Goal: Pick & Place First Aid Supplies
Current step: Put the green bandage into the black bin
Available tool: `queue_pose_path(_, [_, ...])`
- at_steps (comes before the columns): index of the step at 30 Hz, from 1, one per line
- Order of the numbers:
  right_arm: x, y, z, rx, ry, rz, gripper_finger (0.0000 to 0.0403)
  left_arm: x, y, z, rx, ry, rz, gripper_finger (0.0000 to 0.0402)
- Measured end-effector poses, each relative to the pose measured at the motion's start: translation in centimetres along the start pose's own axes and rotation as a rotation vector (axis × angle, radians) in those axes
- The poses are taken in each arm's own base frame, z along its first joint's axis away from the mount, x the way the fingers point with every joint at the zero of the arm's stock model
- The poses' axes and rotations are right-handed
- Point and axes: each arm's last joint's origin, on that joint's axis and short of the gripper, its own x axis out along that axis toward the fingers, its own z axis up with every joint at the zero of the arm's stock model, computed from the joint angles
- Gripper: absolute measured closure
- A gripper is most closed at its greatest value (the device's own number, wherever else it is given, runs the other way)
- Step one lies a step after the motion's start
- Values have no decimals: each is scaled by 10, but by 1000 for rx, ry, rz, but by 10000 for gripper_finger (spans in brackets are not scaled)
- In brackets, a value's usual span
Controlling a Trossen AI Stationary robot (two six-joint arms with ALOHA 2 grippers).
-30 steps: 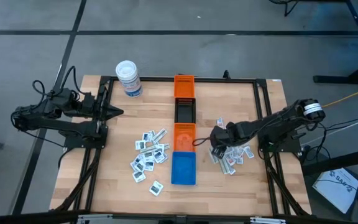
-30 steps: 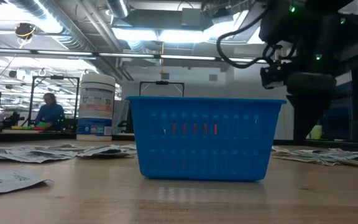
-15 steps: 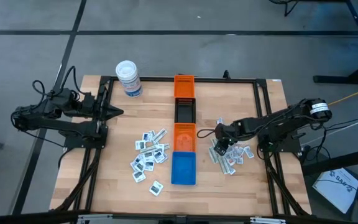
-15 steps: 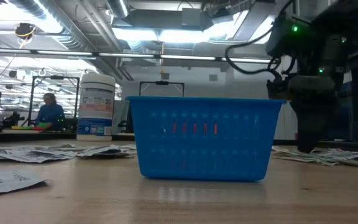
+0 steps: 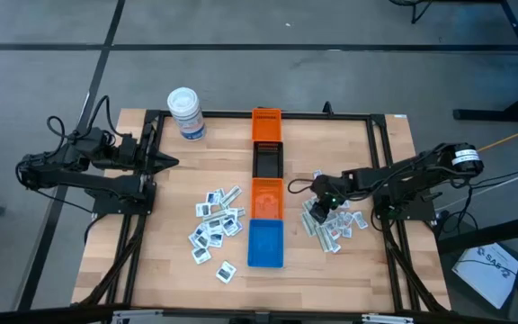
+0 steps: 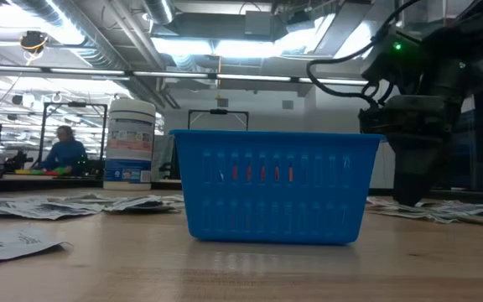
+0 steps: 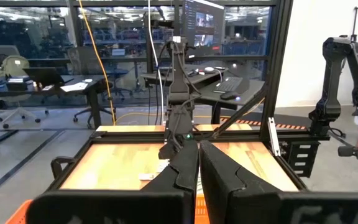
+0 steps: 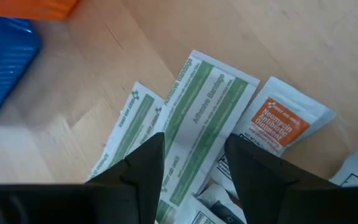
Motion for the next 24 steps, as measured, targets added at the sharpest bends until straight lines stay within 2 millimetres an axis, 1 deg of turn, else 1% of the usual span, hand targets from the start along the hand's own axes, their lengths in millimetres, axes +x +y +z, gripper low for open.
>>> queue_pose_path(4, [0, 0, 0, -6, -2, -1, 240, 0, 0, 0, 0, 0, 0, 393])
queue_pose_path(14, [1, -1, 0, -26, -8, -10, 320, 0, 0, 0, 0, 0, 0, 389])
queue_pose_path(24, [1, -1, 0, -42, -7, -13, 372, 0, 0, 0, 0, 0, 0, 391])
